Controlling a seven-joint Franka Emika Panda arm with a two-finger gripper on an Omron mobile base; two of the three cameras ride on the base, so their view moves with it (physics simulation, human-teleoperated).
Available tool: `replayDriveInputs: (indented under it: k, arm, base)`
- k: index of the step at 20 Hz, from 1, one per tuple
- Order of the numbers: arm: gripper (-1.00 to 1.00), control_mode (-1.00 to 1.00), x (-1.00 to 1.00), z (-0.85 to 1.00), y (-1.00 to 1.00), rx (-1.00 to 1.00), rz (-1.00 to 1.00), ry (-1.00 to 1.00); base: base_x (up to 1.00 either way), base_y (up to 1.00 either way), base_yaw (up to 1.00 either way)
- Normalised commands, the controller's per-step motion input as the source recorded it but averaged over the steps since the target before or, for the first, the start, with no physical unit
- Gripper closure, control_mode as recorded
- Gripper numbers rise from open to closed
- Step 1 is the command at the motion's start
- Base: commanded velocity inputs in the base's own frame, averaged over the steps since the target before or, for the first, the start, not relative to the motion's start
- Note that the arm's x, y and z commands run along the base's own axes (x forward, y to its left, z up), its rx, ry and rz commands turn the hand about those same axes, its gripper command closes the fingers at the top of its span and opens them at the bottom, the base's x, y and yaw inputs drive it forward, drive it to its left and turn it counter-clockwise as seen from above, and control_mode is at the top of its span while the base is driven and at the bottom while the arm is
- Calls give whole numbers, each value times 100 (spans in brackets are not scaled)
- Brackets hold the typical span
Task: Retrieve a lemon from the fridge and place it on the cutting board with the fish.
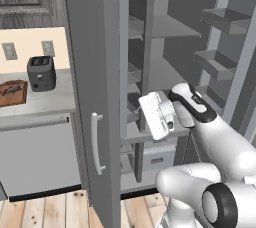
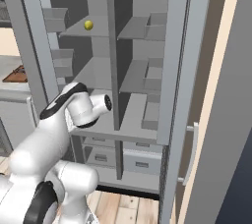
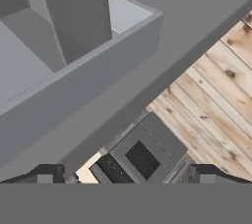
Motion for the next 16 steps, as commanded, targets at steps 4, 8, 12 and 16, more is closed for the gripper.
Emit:
replayDriveInputs:
  k: [4, 8, 12, 16]
  arm:
    - [-100, -100, 50, 0, 27, 0, 5, -16]
    - [-100, -100, 35, 0, 17, 0, 4, -17]
    - [-100, -100, 15, 0, 20, 0, 3, -9]
    - [-100, -100, 4, 0, 22, 0, 0, -10]
  base:
    - [0, 0, 0]
    - [0, 0, 0]
    - [0, 0, 0]
    - [0, 0, 0]
